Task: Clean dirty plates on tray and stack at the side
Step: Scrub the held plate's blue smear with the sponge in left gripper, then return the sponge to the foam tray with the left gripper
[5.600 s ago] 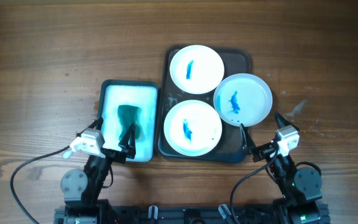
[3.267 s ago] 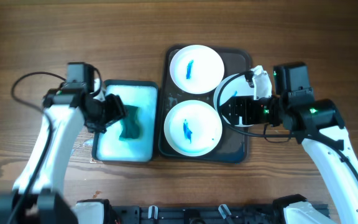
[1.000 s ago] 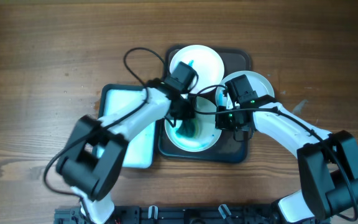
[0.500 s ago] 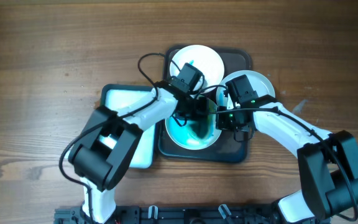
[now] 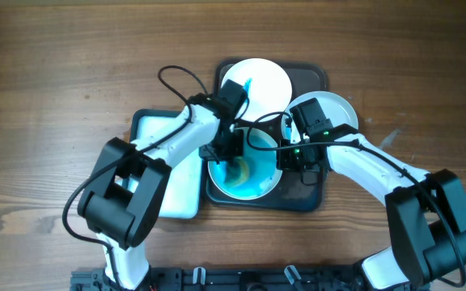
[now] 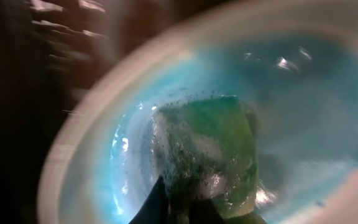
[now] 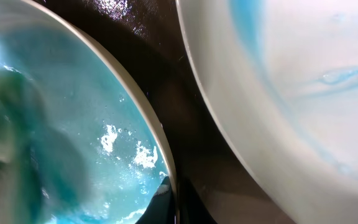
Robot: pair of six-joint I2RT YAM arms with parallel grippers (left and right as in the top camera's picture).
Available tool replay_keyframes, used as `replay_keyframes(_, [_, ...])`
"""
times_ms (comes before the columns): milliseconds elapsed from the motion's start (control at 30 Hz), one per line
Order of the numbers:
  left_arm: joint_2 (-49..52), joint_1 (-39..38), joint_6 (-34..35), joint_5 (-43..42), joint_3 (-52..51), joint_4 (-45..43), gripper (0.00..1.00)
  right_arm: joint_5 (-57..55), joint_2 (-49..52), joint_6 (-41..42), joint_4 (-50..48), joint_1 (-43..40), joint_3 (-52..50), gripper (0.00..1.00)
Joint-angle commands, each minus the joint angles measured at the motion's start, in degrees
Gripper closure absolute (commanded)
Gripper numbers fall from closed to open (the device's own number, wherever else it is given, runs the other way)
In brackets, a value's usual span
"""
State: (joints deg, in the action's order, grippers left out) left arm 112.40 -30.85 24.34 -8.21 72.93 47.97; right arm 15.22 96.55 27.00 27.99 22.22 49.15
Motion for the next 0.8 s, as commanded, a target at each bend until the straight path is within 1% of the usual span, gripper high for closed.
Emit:
replay_keyframes(0, [3.41, 5.09, 1.68, 19.63, -3.26, 0.94, 0.96, -3.61, 1.14, 0.59, 0.26, -0.79, -0.11, 0.96])
replay_keyframes(67, [2.23, 5.9, 1.64, 18.43, -3.26, -0.7, 0.96, -3.61, 1.14, 0.59, 0.11, -0.79, -0.11, 0.96])
replay_keyframes(133, [2.08, 5.88, 1.36, 12.0, -3.26, -3.37, 0.96, -3.61, 1.14, 0.57, -0.02, -0.79, -0.11, 0.96])
replay_keyframes(167, [2.08, 5.77, 1.31, 3.78, -3.28, -5.79, 0.96, -3.63, 1.14, 0.59, -0.13, -0.79, -0.11, 0.96])
replay_keyframes(200, [2.1, 5.18, -0.96, -6.75, -3.28, -8.74, 0.96, -3.63, 1.14, 0.55, -0.15, -0.79, -0.11, 0.96])
replay_keyframes(267, [2.14, 2.97, -1.62, -17.33, -3.41, -12.79, 0.96, -3.61, 1.14, 0.37, -0.11, -0.79, -0.11, 0.96])
replay_keyframes(333, [2.19, -0.11, -1.6, -19.45, -3.65, -15.5, 0.96, -3.61, 1.14, 0.33, -0.09, -0.79, -0.11, 0.96])
replay_keyframes(400, [2.82, -4.04, -1.07, -19.47, -3.65, -16.83, 0.96, -3.61, 1.14, 0.33, 0.0, -0.79, -0.11, 0.96])
replay_keyframes(467, [3.3, -5.44, 1.27, -20.46, -3.65, -17.05, 0.96, -3.61, 1.14, 0.31, 0.11, -0.79, -0.11, 0.96])
replay_keyframes(500, [3.61, -5.66, 1.42, -25.49, -3.65, -17.68, 0.96, -3.61, 1.14, 0.33, 0.11, -0.79, -0.11, 0.96])
replay_keyframes(533, [3.65, -5.68, 1.42, -27.91, -3.65, -17.79, 0.96, -3.61, 1.14, 0.31, 0.11, -0.79, -0.11, 0.96])
replay_keyframes(600, [3.65, -5.57, 1.4, -27.82, -3.65, -17.11, 0.96, -3.61, 1.14, 0.35, 0.11, -0.79, -0.11, 0.96])
replay_keyframes(633, [3.65, -5.03, 1.4, -25.83, -3.65, -15.78, 0.96, -3.61, 1.14, 0.33, 0.13, -0.79, -0.11, 0.96])
replay_keyframes(667, [3.41, -4.28, 1.4, -21.29, -3.63, -13.14, 0.96, -3.58, 1.14, 0.35, 0.15, -0.79, -0.11, 0.96])
replay_keyframes(700, [2.89, -3.5, 1.4, -14.97, -3.63, -10.03, 0.96, -3.58, 1.14, 0.35, 0.15, -0.79, -0.11, 0.96])
replay_keyframes(733, [0.96, -1.57, 1.42, -2.69, -3.63, -4.59, 0.96, -3.58, 1.14, 0.37, 0.13, -0.79, -0.11, 0.96])
replay_keyframes(767, [-0.37, -0.52, 1.44, 1.64, -3.63, -2.62, 0.96, -3.58, 1.14, 0.39, 0.11, -0.79, -0.11, 0.96])
